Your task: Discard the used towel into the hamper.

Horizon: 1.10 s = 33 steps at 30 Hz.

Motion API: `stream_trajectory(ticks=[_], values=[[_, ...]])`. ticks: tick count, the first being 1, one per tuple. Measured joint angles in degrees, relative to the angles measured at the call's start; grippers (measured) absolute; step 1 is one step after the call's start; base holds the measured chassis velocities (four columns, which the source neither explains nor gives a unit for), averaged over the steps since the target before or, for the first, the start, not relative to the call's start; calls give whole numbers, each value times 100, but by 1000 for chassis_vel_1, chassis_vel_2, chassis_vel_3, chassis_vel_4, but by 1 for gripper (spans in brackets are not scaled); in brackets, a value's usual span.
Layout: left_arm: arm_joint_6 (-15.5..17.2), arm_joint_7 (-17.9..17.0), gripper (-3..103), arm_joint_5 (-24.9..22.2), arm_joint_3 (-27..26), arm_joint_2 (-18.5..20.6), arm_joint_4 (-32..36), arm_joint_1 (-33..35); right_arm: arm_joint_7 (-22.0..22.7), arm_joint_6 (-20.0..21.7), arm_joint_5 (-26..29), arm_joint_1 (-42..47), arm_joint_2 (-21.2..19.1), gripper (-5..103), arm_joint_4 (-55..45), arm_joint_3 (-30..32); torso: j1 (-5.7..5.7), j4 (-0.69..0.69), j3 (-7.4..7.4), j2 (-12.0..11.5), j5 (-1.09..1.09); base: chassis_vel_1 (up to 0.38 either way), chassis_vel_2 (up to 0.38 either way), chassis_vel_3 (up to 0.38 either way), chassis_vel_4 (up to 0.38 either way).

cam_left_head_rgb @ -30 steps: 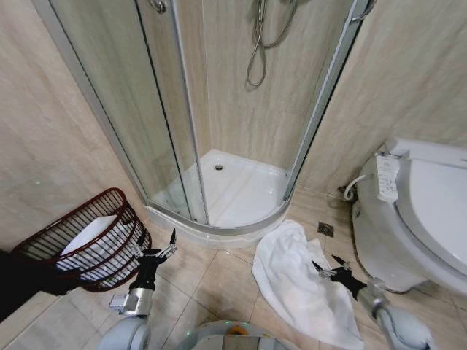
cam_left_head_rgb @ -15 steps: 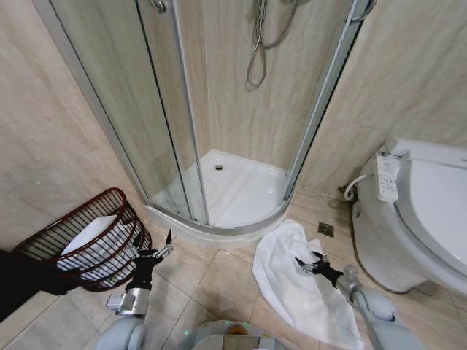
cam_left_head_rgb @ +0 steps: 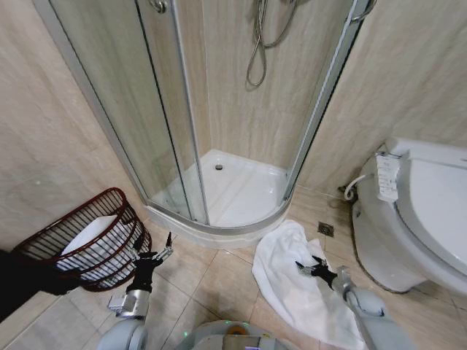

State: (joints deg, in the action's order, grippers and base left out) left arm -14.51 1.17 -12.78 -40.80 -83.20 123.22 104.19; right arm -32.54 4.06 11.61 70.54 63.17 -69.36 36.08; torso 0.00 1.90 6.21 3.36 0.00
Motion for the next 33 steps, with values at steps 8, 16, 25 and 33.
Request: stream_trajectory(ticks=[8,16,25,33], values=[[14,5,100,115,-40,-62,23,10,-128,-159,-12,-251,39,100,331,-115,0,0,0,0,0,0,0,0,0],[39,-7,100,277,50,-265,47,-9,-115,-393,-108,-547,97,98,827,-194,0,0,0,0,0,0,0,0,0],[58,-13,100,402,58,-467,94,-21,-196,-571,-146,-709,122,80,1104,-276,0,0,0,0,1,0,0,0,0],[14,-14,100,410,-36,-617,140,18,-218,-691,-119,-700,116,48,1250,-284,0,0,0,0,0,0,0,0,0]])
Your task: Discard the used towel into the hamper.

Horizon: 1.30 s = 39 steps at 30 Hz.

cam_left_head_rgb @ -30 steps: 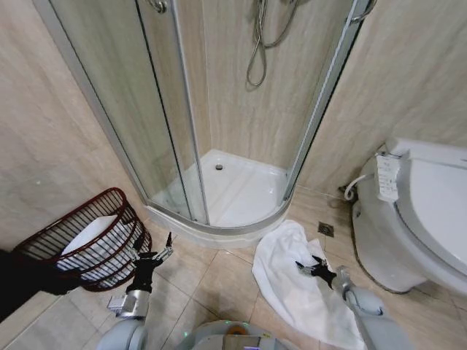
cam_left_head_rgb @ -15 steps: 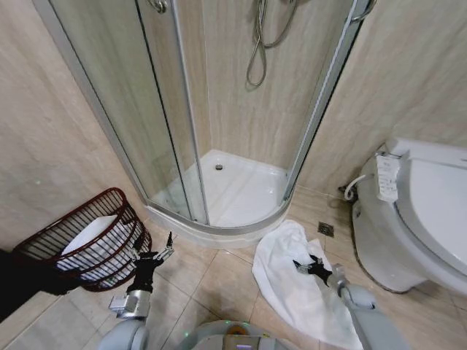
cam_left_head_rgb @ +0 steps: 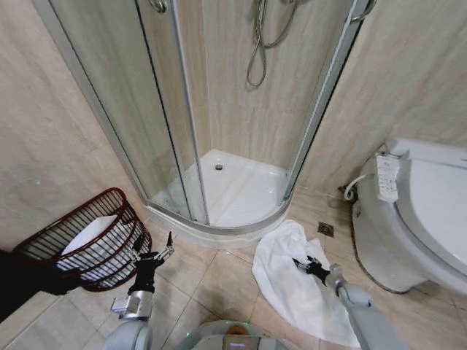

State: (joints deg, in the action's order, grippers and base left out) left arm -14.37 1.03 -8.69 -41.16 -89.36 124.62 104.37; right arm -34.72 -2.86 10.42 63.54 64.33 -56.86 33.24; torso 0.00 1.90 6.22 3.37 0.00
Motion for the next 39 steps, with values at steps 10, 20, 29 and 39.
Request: stream_trajectory(ticks=[10,20,29,39], values=[[-27,-3,100,-5,-54,-69,63,26,73,-109,100,44,-36,15,35,95,0,0,0,0,0,0,0,0,0],[-100,-3,100,-7,76,-71,83,3,527,26,397,685,-15,13,-1413,303,0,-1,0,0,1,0,0,0,0],[-237,-2,100,-178,45,-8,83,12,1369,261,637,1240,190,13,-3084,816,0,0,0,0,-1,0,0,0,0],[-421,-2,100,-641,-153,243,59,22,2014,653,844,2005,322,13,-5544,1920,0,0,0,0,3,0,0,0,0]])
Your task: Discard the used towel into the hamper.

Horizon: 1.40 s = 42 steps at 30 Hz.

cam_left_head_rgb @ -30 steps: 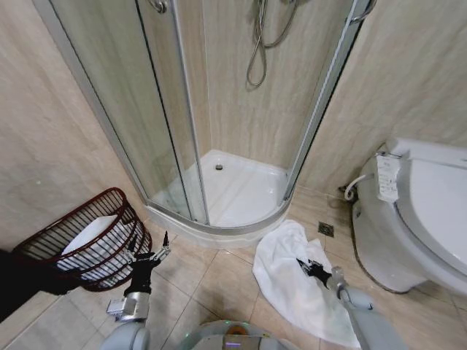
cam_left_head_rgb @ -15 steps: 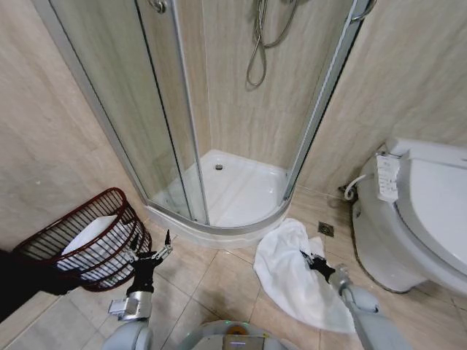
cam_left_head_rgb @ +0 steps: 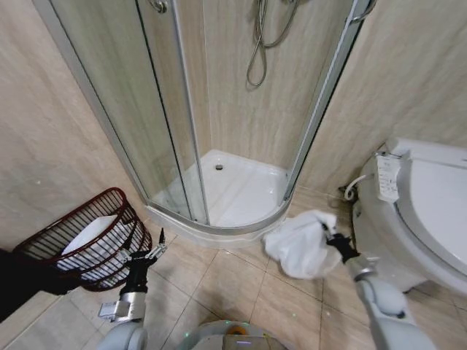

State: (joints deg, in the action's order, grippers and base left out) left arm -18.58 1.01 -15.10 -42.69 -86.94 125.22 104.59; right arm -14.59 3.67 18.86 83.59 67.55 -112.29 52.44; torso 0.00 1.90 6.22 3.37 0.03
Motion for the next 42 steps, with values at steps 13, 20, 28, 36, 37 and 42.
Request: stream_trajectory(ticks=[13,20,28,36,37,42], values=[[122,5,100,-138,96,140,41,-185,464,793,631,433,-232,13,-1861,864,0,0,0,0,0,0,0,0,0],[252,3,100,-168,159,197,48,-259,1156,1140,778,466,-183,13,-2526,759,0,0,0,0,-2,0,0,0,0],[363,17,100,-172,201,238,63,-264,1263,1168,603,651,38,13,-2845,690,0,0,0,0,-3,0,0,0,0],[422,18,100,-33,319,157,86,-277,1242,1130,528,832,202,13,-3016,723,0,-1,0,0,-3,0,0,0,0],[427,18,100,-21,325,148,92,-276,1237,1109,521,850,214,13,-3032,722,0,-1,0,0,-3,0,0,0,0],[436,18,100,9,314,129,119,-252,1214,1081,463,871,259,13,-3075,607,0,0,0,0,-3,0,0,0,0]])
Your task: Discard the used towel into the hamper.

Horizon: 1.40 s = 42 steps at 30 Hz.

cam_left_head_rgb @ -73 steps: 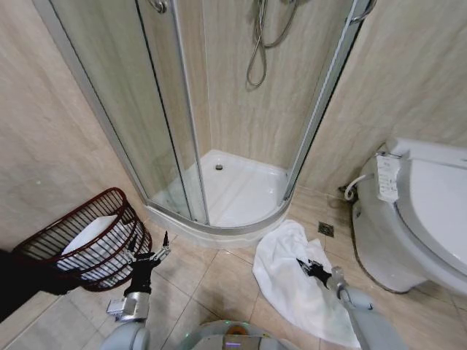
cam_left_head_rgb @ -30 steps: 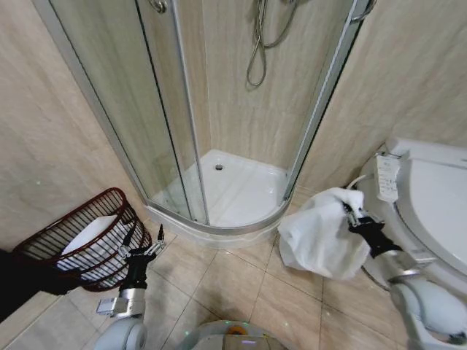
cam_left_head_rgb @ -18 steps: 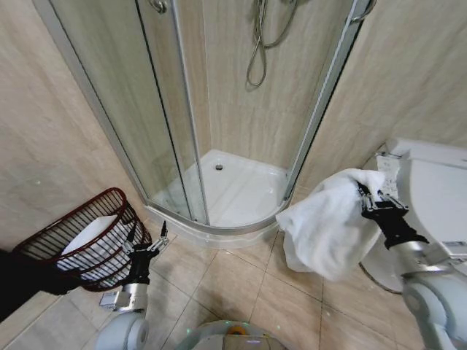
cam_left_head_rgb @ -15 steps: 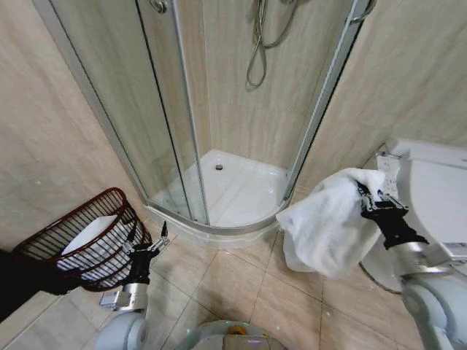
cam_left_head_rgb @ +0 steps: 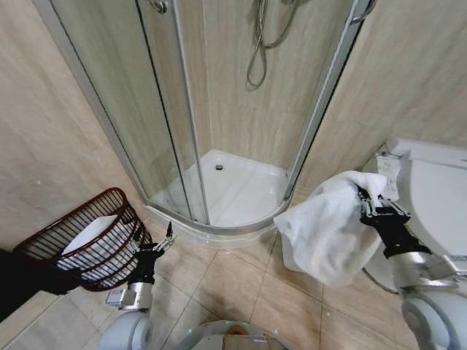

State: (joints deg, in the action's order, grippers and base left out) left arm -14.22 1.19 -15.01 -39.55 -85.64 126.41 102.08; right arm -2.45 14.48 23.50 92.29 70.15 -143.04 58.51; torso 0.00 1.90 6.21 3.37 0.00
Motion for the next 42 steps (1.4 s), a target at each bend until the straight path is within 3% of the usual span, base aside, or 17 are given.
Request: stream_trajectory(ticks=[42], values=[[45,-16,100,49,-153,-43,62,11,-33,-18,-776,-155,208,13,-16,-1411,0,0,0,0,1,84,84,83,81]])
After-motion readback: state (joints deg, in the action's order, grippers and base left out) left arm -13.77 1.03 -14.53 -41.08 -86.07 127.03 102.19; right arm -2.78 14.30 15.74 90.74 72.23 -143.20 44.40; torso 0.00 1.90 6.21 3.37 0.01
